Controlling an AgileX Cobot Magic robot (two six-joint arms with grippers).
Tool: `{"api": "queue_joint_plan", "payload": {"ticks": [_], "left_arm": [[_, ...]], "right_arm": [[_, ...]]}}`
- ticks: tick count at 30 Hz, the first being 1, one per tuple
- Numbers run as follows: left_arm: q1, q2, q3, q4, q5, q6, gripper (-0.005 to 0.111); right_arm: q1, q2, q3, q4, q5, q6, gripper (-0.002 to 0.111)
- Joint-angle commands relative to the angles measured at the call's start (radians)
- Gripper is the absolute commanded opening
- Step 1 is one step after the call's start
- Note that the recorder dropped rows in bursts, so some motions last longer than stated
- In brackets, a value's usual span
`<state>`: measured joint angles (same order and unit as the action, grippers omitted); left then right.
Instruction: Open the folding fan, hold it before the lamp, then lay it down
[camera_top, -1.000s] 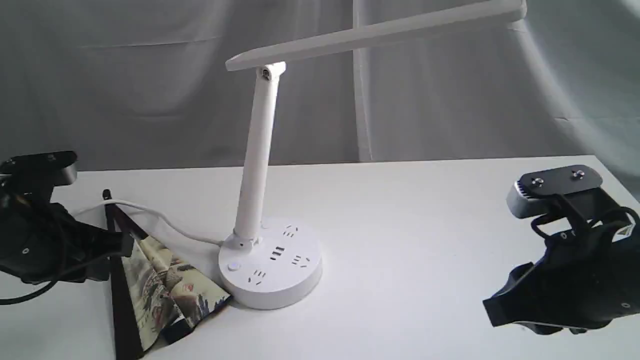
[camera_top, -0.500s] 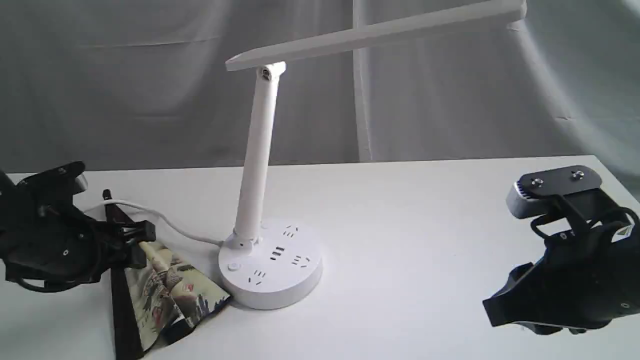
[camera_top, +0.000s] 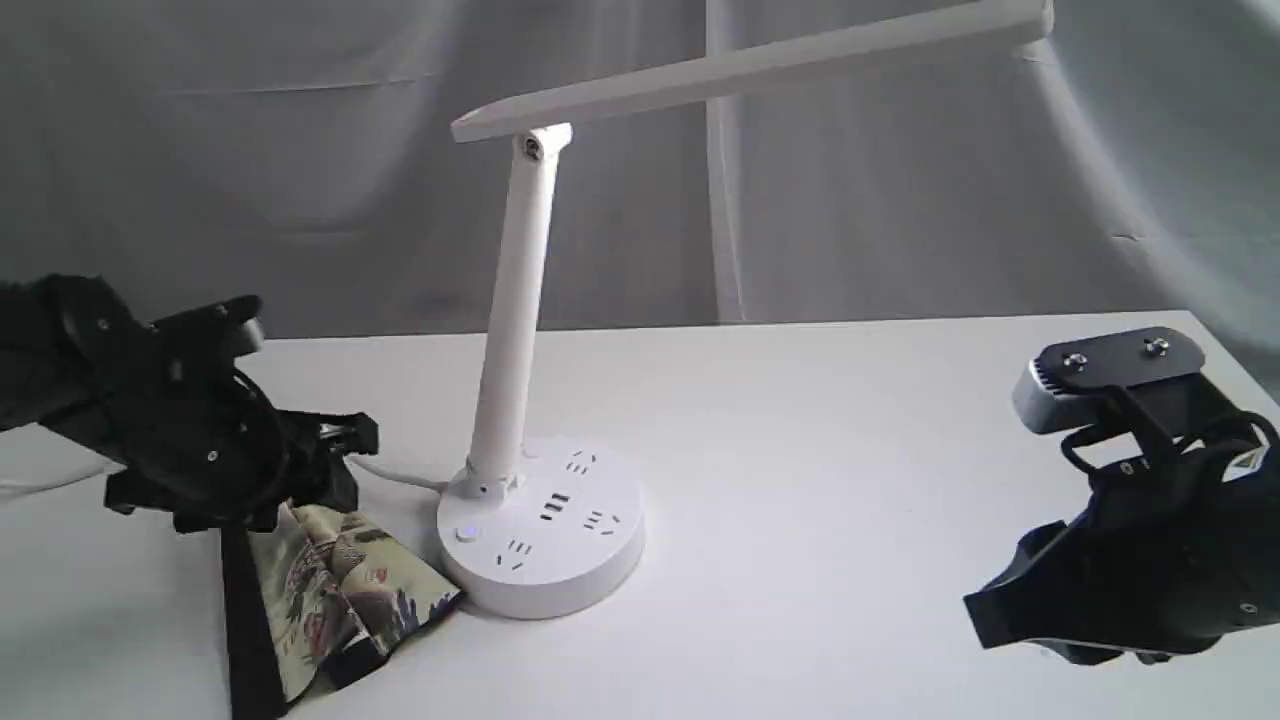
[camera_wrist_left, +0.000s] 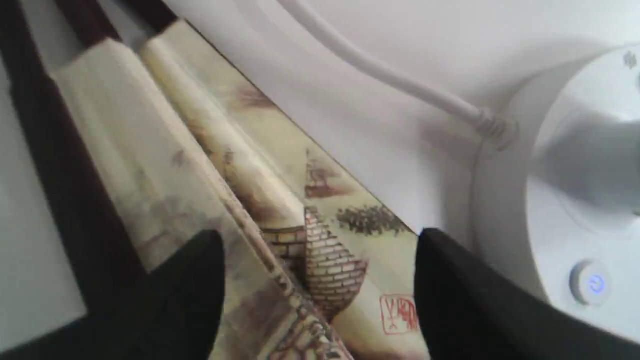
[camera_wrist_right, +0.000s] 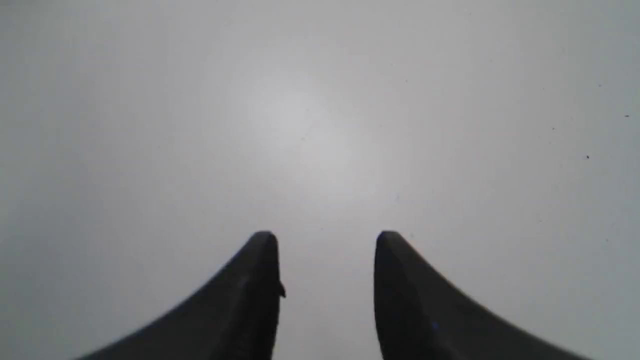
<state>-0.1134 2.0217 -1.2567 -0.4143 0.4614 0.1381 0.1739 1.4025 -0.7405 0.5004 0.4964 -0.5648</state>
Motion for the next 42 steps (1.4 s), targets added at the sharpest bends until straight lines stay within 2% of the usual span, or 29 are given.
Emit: {"api": "queue_joint_plan", "payload": {"ticks": [1,7,9,24,33,42], "left_arm": [[-0.036,0.008,-0.017,0.120,0.007,-0.084,0.056],[-0.039,0.008,-0.017,0.374,0.023,-0.365,0.056],[-0.039,0.008,-0.017,0.407,0.025,-0.441,0.056],[-0.055,0.008,-0.008,0.325,0.014,-0.451,0.055],[-0.055,0.014,0.067,0.241,-0.043,-0.451,0.055],[-0.055,0.068,0.067,0.210,0.018,-0.451,0.055]], "right_arm": [[0.004,0.001,-0.007,0.005,-0.010,-0.009,0.033],[0.004,0.001,-0.007,0.002,-0.014,-0.006,0.033],[0.004,0.001,-0.007,0.002,-0.016,-0.006,0.033],[0.004,0.001,-0.007,0.002,-0.018,-0.006,0.033],[0.004,0.001,-0.007,0.002,-0.018,-0.006,0.033],[0.004,0.001,-0.007,0.002,-0.014,-0.004,0.033]]}}
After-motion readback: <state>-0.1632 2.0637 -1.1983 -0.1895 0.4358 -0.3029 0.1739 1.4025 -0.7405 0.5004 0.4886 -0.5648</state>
